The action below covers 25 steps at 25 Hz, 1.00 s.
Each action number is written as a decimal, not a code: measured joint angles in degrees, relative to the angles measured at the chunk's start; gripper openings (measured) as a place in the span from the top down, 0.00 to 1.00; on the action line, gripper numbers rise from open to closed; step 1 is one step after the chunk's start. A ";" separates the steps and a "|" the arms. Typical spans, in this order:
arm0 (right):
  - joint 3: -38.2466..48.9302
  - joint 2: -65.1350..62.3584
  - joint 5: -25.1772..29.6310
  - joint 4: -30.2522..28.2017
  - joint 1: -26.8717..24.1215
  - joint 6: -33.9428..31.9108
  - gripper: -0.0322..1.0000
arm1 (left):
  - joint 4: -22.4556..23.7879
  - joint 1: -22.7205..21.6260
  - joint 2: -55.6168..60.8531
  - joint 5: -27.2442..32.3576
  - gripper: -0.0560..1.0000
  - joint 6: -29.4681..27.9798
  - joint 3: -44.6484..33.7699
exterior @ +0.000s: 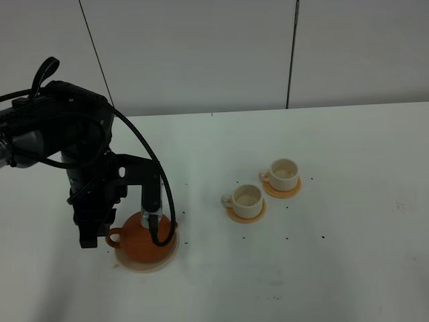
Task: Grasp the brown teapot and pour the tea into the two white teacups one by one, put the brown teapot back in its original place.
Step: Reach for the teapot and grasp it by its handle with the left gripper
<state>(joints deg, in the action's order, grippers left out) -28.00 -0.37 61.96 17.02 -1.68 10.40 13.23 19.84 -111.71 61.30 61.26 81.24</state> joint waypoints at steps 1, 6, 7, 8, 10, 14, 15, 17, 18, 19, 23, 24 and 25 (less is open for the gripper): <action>0.00 0.00 0.00 0.00 0.00 0.00 0.73 | 0.00 0.00 -0.31 0.04 0.57 0.00 0.10; 0.00 0.00 0.00 0.00 0.00 0.00 0.73 | 0.20 0.00 -2.30 -0.43 0.57 0.05 0.15; 0.00 0.00 0.00 0.00 0.00 0.00 0.73 | 0.31 0.00 -2.44 -0.83 0.57 0.05 0.15; 0.00 0.00 0.00 0.00 0.00 0.00 0.73 | 0.31 0.00 -2.64 -1.27 0.57 0.18 0.15; 0.00 0.00 0.00 0.00 0.00 0.00 0.73 | 0.38 0.00 -2.83 -2.36 0.57 0.72 0.15; 0.00 0.00 0.00 0.00 0.00 0.00 0.73 | 0.38 0.00 -2.83 -4.16 0.57 1.16 0.15; 0.00 0.00 0.00 0.00 0.00 0.00 0.73 | 0.38 0.00 -2.83 -4.21 0.57 1.16 0.15; 0.00 0.00 0.00 0.00 0.00 0.00 0.73 | 0.38 0.00 -2.87 -4.09 0.57 1.28 0.15; 0.00 0.00 0.00 0.00 0.00 0.00 0.73 | 0.33 0.00 -2.87 -3.88 0.57 1.28 0.15; 0.00 0.00 0.00 0.00 0.00 0.00 0.73 | 0.33 0.00 -2.87 -3.54 0.57 1.28 0.15; 0.00 0.00 0.00 0.00 0.00 0.00 0.73 | -0.04 0.00 -2.94 -1.99 0.57 1.28 0.15; 0.00 0.00 0.00 0.00 0.00 0.00 0.73 | -0.10 0.00 -3.01 -1.82 0.57 1.28 0.15; 0.00 0.00 0.00 0.00 0.00 0.00 0.73 | -0.10 0.00 -3.24 -1.76 0.57 1.28 0.15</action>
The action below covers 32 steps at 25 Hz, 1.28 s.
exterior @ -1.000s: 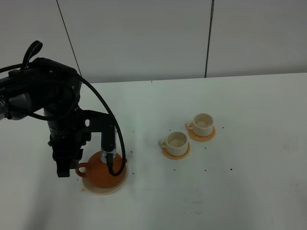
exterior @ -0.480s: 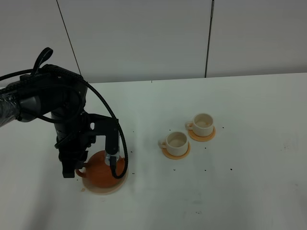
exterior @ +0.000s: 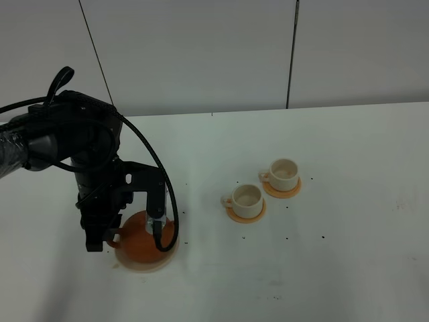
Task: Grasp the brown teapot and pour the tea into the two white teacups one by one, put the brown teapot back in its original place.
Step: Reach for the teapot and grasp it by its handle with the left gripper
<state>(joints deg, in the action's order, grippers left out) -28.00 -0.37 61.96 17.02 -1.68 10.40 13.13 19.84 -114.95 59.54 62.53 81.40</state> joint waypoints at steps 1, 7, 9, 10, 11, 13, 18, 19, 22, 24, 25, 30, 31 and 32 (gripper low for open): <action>0.00 0.00 0.00 0.00 0.00 0.00 0.73 | 0.00 0.00 -0.41 0.06 0.57 0.00 0.00; 0.00 0.00 0.00 0.00 0.00 0.00 0.73 | 0.06 0.38 -2.80 -1.03 0.57 0.02 0.02; 0.00 0.00 0.00 0.00 0.00 0.00 0.73 | 0.01 0.38 -3.07 -1.62 0.57 0.07 0.02; 0.00 0.00 0.00 0.00 0.00 0.00 0.73 | -0.05 0.38 -3.13 -1.79 0.57 0.13 0.06; 0.00 0.00 0.00 0.00 0.00 0.00 0.73 | -0.11 0.38 -3.18 -1.97 0.57 0.13 0.06; 0.00 0.00 0.00 0.00 0.00 0.00 0.73 | -0.16 0.38 -3.20 -2.06 0.57 0.18 0.06; 0.00 0.00 0.00 0.00 0.00 0.00 0.73 | -0.23 0.38 -3.20 -2.21 0.58 0.98 0.06; 0.00 0.00 0.00 0.00 0.00 0.00 0.73 | -0.23 0.38 -3.20 -2.28 0.59 1.25 0.06; 0.00 0.00 0.00 0.00 0.00 0.00 0.73 | -0.23 0.38 -3.20 -2.40 0.65 1.73 0.06; 0.00 0.00 0.00 0.00 0.00 0.00 0.73 | -0.23 0.38 -3.20 -2.40 0.70 2.00 0.06; 0.00 0.00 0.00 0.00 0.00 0.00 0.73 | -0.37 0.38 -3.20 -2.40 0.71 2.43 0.06; 0.00 0.00 0.00 0.00 0.00 0.00 0.73 | -0.59 0.32 -3.20 -2.98 0.77 3.06 0.06; 0.00 0.00 0.00 0.00 0.00 0.00 0.73 | -0.61 0.32 -3.20 -3.18 0.78 3.18 0.06; 0.00 0.00 0.00 0.00 0.00 0.00 0.73 | -0.66 0.32 -3.20 -3.31 0.78 3.25 0.06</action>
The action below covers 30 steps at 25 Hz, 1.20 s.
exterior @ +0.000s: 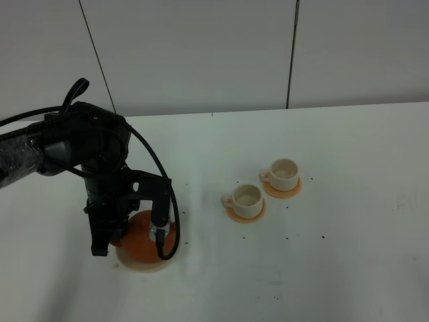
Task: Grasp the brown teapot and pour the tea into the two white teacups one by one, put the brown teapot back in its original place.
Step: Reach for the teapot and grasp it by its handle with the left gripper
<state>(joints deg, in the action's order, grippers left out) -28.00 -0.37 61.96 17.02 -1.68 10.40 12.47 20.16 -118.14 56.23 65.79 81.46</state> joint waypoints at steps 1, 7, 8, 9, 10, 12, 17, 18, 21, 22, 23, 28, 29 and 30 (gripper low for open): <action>0.00 0.00 0.00 0.00 0.00 0.00 0.73 | -0.09 0.00 0.00 -0.15 0.78 0.11 0.00; 0.00 0.00 0.00 0.00 0.00 0.05 0.73 | -0.79 -0.04 0.00 -0.89 0.78 2.55 0.00; 0.00 0.00 0.00 0.00 0.00 0.05 0.73 | -0.92 -0.04 0.00 -0.88 0.78 2.72 0.00; 0.00 0.00 0.00 0.00 0.00 0.05 0.73 | -1.07 -0.04 0.00 -0.95 0.78 2.72 0.00; 0.00 0.00 0.00 0.00 0.00 0.05 0.73 | -1.31 -0.04 0.00 -1.08 0.78 2.72 0.00; 0.00 0.00 0.00 0.00 0.00 0.05 0.73 | -1.70 -0.04 0.00 -1.09 0.78 2.79 0.00; 0.00 0.00 0.00 0.00 0.00 0.05 0.73 | -2.74 -0.04 0.00 -1.16 0.78 2.84 0.00; 0.00 0.00 0.00 0.00 0.00 0.05 0.73 | -2.97 -0.04 0.00 -1.16 0.78 2.84 0.00; 0.00 0.00 0.00 0.00 0.00 0.05 0.73 | -3.99 -0.06 0.12 -1.16 0.78 2.84 0.00; 0.00 0.00 0.00 0.00 0.00 0.05 0.73 | -4.33 -0.06 0.23 -1.16 0.78 2.84 0.00; 0.00 0.00 0.00 0.00 0.00 0.05 0.73 | -4.59 -0.06 0.50 -1.27 0.78 2.84 0.00; 0.00 0.00 0.00 0.00 0.00 0.05 0.73 | -7.05 -0.77 2.04 -0.58 0.78 2.84 0.00; 0.00 0.00 0.00 0.00 0.00 0.05 0.73 | -7.29 -1.07 2.24 -0.16 0.78 2.84 0.00; 0.00 0.00 0.00 0.00 0.00 0.05 0.73 | -7.34 -1.35 2.30 0.30 0.78 2.84 0.00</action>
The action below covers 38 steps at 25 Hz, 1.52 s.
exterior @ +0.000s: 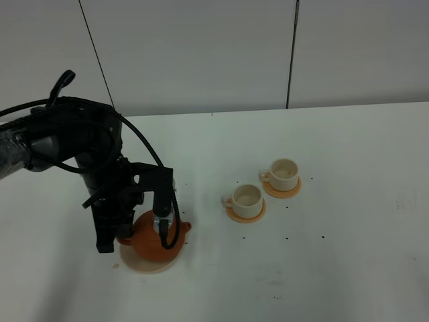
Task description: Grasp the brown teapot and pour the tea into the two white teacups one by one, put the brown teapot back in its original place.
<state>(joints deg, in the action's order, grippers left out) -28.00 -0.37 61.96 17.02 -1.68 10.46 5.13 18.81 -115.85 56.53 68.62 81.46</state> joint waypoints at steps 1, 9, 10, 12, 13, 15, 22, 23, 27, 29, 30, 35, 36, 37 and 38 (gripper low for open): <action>0.00 0.00 0.00 0.00 0.00 0.00 0.73 | 0.00 -0.36 0.07 0.44 0.78 0.00 0.00; 0.07 0.00 0.00 0.00 0.00 0.00 0.73 | -0.39 -2.02 1.89 1.13 0.78 0.05 0.00; 0.07 0.00 0.00 0.00 0.00 0.00 0.73 | -0.39 -2.22 2.20 1.13 0.78 0.05 0.00; 0.07 0.00 0.00 0.00 0.00 0.00 0.73 | -0.55 -2.76 2.80 1.13 0.78 0.05 0.00; 0.07 0.00 0.00 0.00 0.00 0.00 0.73 | -0.77 -3.08 3.03 1.08 0.78 0.11 0.00; 0.07 0.00 0.00 0.00 0.00 0.00 0.73 | -1.23 -3.54 3.64 0.74 0.78 0.16 0.00; 0.07 0.00 0.00 0.06 0.00 0.00 0.73 | -1.95 -3.65 4.61 -2.68 0.78 0.18 0.00; 0.07 0.00 0.00 0.11 0.00 0.00 0.73 | -1.95 -3.43 4.61 -3.56 0.78 0.18 0.00; 0.07 0.00 0.00 0.11 0.00 0.00 0.73 | -1.90 -2.22 4.61 -7.99 0.78 0.22 0.00; 0.07 0.00 0.00 0.11 0.00 0.00 0.73 | -1.90 -1.51 4.61 -10.37 0.78 0.24 0.00; 0.07 0.00 0.00 0.15 0.00 0.00 0.73 | -1.90 -1.24 4.61 -11.37 0.78 0.29 0.00; 0.07 0.00 0.00 0.15 0.00 -0.05 0.73 | -1.90 -0.39 4.61 -15.34 0.78 0.36 0.00; 0.07 0.00 0.00 0.15 0.00 -0.05 0.73 | -1.90 -0.30 4.61 -16.00 0.78 0.36 0.00; 0.07 0.00 0.00 0.15 0.00 -0.05 0.73 | -1.90 -0.18 4.61 -16.63 0.78 0.36 0.00; 0.07 0.00 0.00 0.15 0.00 -0.05 0.73 | -1.90 -0.05 4.61 -17.13 0.78 0.36 0.00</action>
<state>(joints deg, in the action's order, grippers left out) -27.93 -0.37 61.96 17.17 -1.68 10.41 3.23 18.76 -111.23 39.40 68.98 81.46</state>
